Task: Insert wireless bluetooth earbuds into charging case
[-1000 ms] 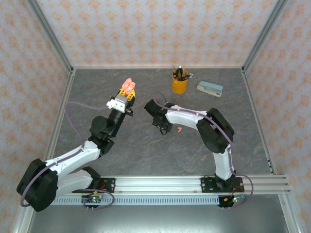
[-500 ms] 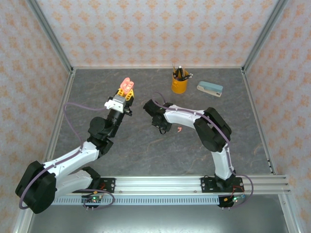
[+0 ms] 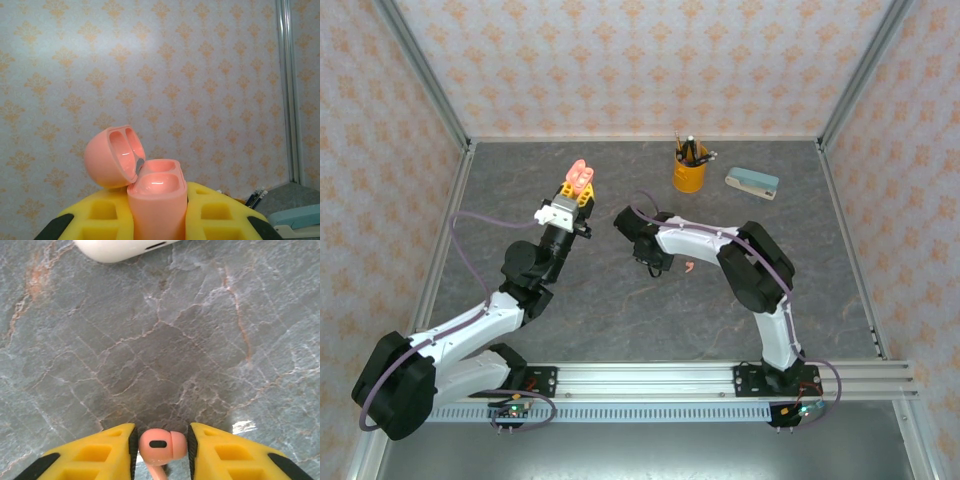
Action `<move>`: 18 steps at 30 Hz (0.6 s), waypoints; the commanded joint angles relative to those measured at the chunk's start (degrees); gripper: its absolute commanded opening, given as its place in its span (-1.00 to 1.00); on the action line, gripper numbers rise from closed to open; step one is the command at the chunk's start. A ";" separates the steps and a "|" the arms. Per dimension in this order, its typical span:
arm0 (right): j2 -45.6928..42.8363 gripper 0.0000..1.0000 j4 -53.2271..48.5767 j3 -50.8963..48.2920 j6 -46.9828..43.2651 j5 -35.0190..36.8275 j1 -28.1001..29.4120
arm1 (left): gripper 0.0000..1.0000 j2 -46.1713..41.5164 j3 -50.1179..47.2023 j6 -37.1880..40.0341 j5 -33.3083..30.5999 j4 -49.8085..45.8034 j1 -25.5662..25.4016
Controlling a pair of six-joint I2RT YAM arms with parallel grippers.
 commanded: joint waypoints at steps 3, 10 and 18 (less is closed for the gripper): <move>1.55 -0.37 -0.56 1.10 -2.07 0.00 0.99 | -1.00 -1.06 -0.85 -0.46 -1.16 3.67 0.61; 1.54 -0.38 -1.65 1.50 -5.84 0.88 1.02 | -1.00 -1.25 -1.03 -0.58 -1.16 3.73 0.76; -2.47 -0.44 4.34 -3.46 -9.52 1.72 1.01 | -1.00 -2.15 -1.43 -0.82 -0.90 3.03 0.77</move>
